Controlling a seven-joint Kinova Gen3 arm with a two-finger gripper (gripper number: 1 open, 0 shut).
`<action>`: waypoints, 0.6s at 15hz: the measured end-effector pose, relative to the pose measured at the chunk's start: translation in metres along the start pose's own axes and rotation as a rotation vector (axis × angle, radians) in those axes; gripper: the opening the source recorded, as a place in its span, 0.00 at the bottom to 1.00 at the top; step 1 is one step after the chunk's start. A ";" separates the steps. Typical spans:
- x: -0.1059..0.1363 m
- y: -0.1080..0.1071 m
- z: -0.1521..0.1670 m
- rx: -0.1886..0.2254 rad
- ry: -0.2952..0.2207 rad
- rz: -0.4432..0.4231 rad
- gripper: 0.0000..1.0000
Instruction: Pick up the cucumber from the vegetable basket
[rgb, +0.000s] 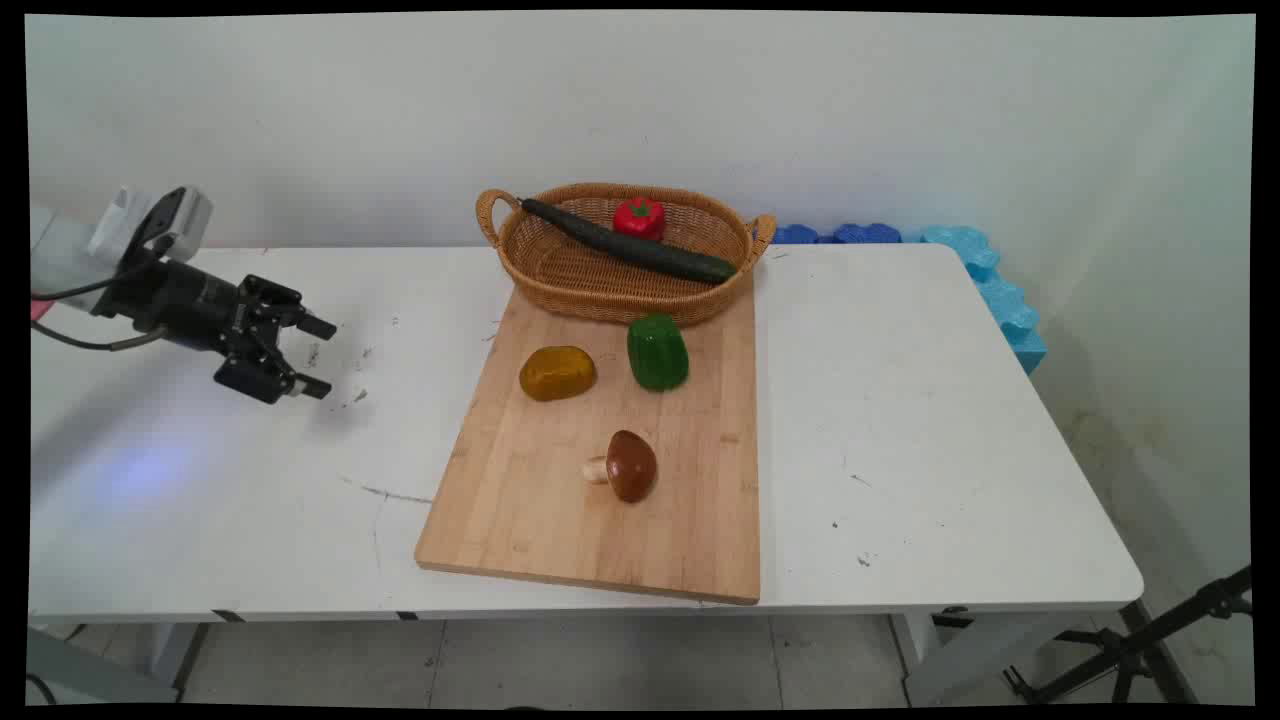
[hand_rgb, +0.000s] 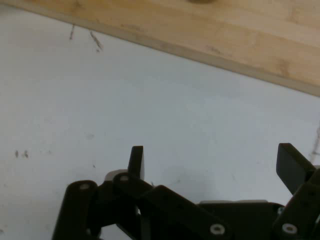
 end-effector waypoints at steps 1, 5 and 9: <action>0.002 -0.001 0.001 0.003 0.002 0.002 1.00; 0.023 -0.010 0.010 0.040 0.018 0.030 1.00; 0.046 -0.021 0.020 0.072 0.025 0.066 1.00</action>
